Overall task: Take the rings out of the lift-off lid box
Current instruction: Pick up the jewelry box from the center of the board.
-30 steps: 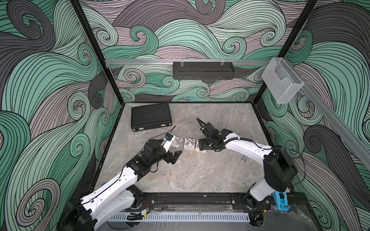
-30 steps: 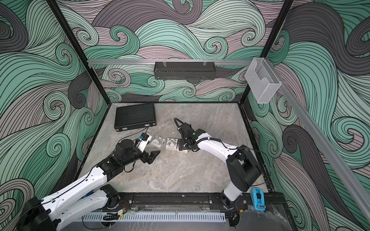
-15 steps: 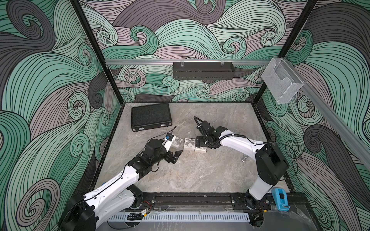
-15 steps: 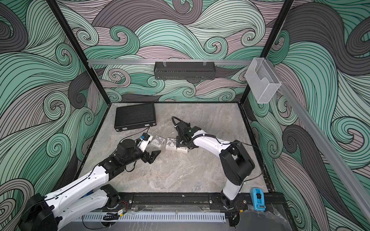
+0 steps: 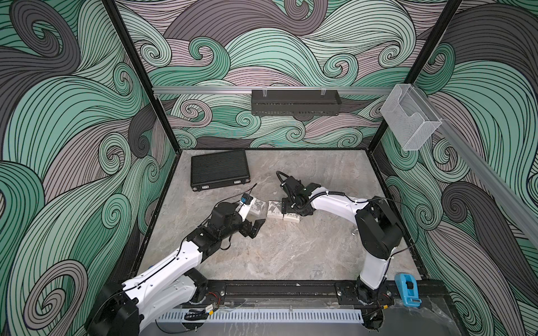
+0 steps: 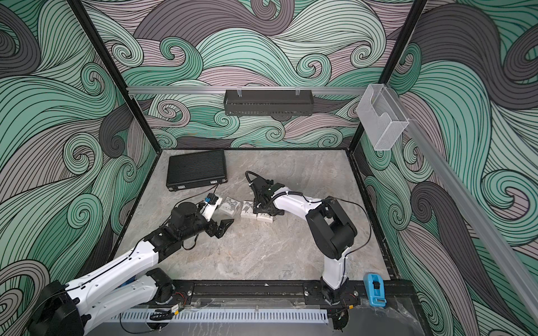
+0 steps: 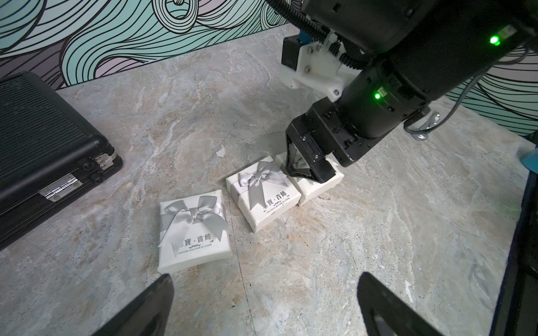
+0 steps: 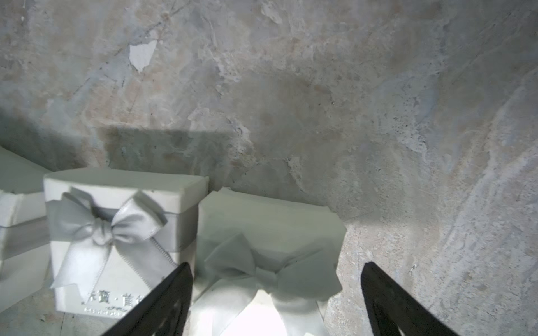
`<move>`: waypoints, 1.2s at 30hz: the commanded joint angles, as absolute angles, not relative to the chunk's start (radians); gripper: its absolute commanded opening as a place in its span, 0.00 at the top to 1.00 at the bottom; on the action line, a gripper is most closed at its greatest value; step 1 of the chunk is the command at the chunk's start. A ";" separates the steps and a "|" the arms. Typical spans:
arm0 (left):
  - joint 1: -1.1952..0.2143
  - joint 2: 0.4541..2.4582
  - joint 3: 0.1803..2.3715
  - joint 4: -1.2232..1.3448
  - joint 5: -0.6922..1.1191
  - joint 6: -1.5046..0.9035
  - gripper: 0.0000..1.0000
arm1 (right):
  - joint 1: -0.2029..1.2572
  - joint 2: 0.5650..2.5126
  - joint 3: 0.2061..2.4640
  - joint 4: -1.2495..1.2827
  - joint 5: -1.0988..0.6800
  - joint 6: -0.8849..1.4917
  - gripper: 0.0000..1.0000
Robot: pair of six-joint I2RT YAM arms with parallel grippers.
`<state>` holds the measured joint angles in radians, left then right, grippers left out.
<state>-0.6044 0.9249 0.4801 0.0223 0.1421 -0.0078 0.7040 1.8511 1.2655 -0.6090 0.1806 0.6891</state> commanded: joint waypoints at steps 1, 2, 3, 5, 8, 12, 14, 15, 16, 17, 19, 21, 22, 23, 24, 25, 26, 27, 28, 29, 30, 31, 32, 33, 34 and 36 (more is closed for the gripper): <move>-0.614 0.912 0.480 0.030 0.137 0.005 0.01 | 0.709 1.867 1.276 -0.624 0.220 0.708 0.09; -0.614 0.914 0.481 0.029 0.137 0.005 0.01 | 0.709 1.868 1.274 -0.624 0.224 0.706 0.09; -0.614 0.915 0.480 0.031 0.137 0.003 0.01 | 0.708 1.870 1.272 -0.623 0.227 0.704 0.09; -0.614 0.918 0.481 0.032 0.138 0.003 0.01 | 0.708 1.874 1.270 -0.628 0.235 0.700 0.09; -0.614 0.920 0.482 0.031 0.140 0.002 0.01 | 0.707 1.873 1.262 -0.639 0.253 0.688 0.10; -0.613 0.916 0.482 0.024 0.138 0.002 0.01 | 0.695 1.848 1.236 -0.641 0.268 0.653 0.10; -0.614 0.914 0.480 0.025 0.138 0.002 0.01 | 0.688 1.832 1.224 -0.639 0.270 0.625 0.10; -0.614 0.914 0.481 0.025 0.138 0.002 0.01 | 0.685 1.822 1.218 -0.640 0.274 0.609 0.11; -0.614 0.916 0.482 0.026 0.138 0.002 0.01 | 0.682 1.813 1.213 -0.640 0.280 0.595 0.11; -0.614 0.918 0.482 0.028 0.138 0.000 0.01 | 0.679 1.806 1.209 -0.642 0.283 0.586 0.11; -0.614 0.922 0.482 0.032 0.139 0.000 0.01 | 0.670 1.791 1.198 -0.644 0.281 0.572 0.11; -0.614 0.928 0.484 0.035 0.141 0.000 0.01 | 0.663 1.779 1.191 -0.644 0.272 0.562 0.11; -0.614 0.931 0.486 0.037 0.142 0.000 0.01 | 0.663 1.774 1.188 -0.641 0.268 0.556 0.11; -0.614 0.934 0.486 0.037 0.143 0.000 0.01 | 0.663 1.769 1.185 -0.635 0.262 0.550 0.11; -0.614 0.937 0.487 0.038 0.143 0.000 0.01 | 0.663 1.764 1.180 -0.623 0.249 0.539 0.11; -0.614 0.939 0.488 0.040 0.144 -0.001 0.01 | 0.663 1.761 1.175 -0.609 0.239 0.531 0.11; -0.614 0.941 0.488 0.041 0.145 -0.002 0.01 | 0.663 1.757 1.172 -0.600 0.229 0.526 0.11; -0.614 0.942 0.489 0.039 0.146 -0.002 0.01 | 0.662 1.759 1.173 -0.594 0.215 0.521 0.12; -0.614 0.943 0.489 0.038 0.145 -0.003 0.01 | 0.661 1.761 1.175 -0.594 0.206 0.519 0.12; -0.615 0.943 0.491 0.038 0.144 -0.005 0.01 | 0.660 1.765 1.176 -0.595 0.198 0.518 0.13; -0.614 0.943 0.491 0.038 0.143 -0.006 0.01 | 0.660 1.770 1.178 -0.592 0.187 0.518 0.14; -0.615 0.945 0.492 0.034 0.143 -0.007 0.01 | 0.658 1.774 1.178 -0.593 0.177 0.521 0.15; -0.614 0.946 0.495 0.030 0.143 -0.008 0.01 | 0.656 1.778 1.178 -0.593 0.170 0.525 0.16; -0.614 0.948 0.499 0.023 0.143 -0.011 0.01 | 0.656 1.782 1.178 -0.593 0.166 0.530 0.16; -0.614 0.951 0.504 0.014 0.143 -0.012 0.01 | 0.655 1.785 1.177 -0.592 0.164 0.534 0.17; -0.615 0.958 0.512 0.001 0.144 -0.014 0.01 | 0.652 1.790 1.174 -0.595 0.160 0.545 0.18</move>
<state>-0.6048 0.9440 0.4805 0.0193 0.1425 -0.0101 0.6609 1.7737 1.1839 -0.5903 0.1776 0.5285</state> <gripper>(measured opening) 0.987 0.823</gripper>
